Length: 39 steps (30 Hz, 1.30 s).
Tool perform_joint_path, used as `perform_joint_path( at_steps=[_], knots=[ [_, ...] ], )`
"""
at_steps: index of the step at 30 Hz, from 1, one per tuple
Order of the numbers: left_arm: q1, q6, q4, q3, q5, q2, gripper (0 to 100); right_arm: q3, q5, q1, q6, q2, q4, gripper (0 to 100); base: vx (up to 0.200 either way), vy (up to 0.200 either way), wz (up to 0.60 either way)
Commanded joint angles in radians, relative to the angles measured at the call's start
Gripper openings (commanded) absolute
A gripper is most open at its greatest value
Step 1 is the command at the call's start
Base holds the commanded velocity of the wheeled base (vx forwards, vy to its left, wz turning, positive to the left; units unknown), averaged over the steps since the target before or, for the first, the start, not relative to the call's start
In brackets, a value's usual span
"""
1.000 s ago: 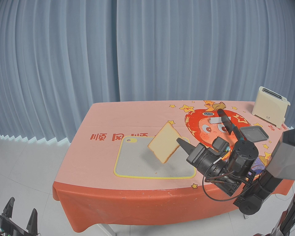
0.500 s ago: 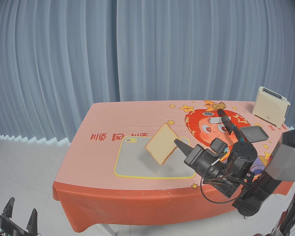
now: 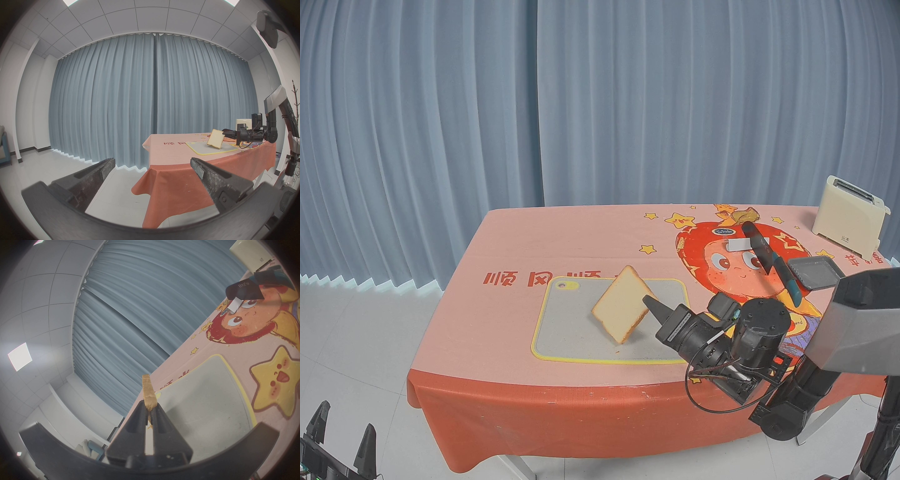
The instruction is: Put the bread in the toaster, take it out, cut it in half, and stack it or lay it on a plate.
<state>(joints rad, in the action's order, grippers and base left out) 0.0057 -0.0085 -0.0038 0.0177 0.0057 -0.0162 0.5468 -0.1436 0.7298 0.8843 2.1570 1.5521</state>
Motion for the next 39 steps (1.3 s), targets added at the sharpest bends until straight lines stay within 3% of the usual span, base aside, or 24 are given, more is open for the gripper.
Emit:
perform_joint_path(
  at_steps=[1,12,13,17,23,39],
  knots=[
    [0.0,-0.001,-0.001,-0.018,0.0,0.016,100,0.012,-0.004,-0.001,0.001,0.043,0.008,0,0.0,0.0,0.0],
    [0.0,-0.001,-0.001,-0.018,0.0,0.016,100,0.012,-0.005,-0.009,-0.004,0.035,0.006,0,0.0,0.0,0.0],
    [0.0,-0.001,-0.001,-0.018,0.0,0.016,100,0.012,-0.004,-0.009,-0.004,0.03,0.003,100,0.0,0.0,0.0],
    [0.0,-0.001,-0.001,-0.018,0.0,0.016,100,0.012,-0.004,-0.007,-0.007,0.0,-0.009,100,0.0,0.0,0.0],
    [0.0,-0.001,-0.001,-0.018,0.0,0.016,100,0.071,-0.007,-0.01,-0.021,-0.051,-0.172,100,0.0,0.0,0.0],
    [0.0,-0.001,-0.001,-0.018,0.0,0.016,100,0.108,-0.03,-0.03,-0.024,-0.148,-0.348,100,0.0,0.0,0.0]
  ],
)
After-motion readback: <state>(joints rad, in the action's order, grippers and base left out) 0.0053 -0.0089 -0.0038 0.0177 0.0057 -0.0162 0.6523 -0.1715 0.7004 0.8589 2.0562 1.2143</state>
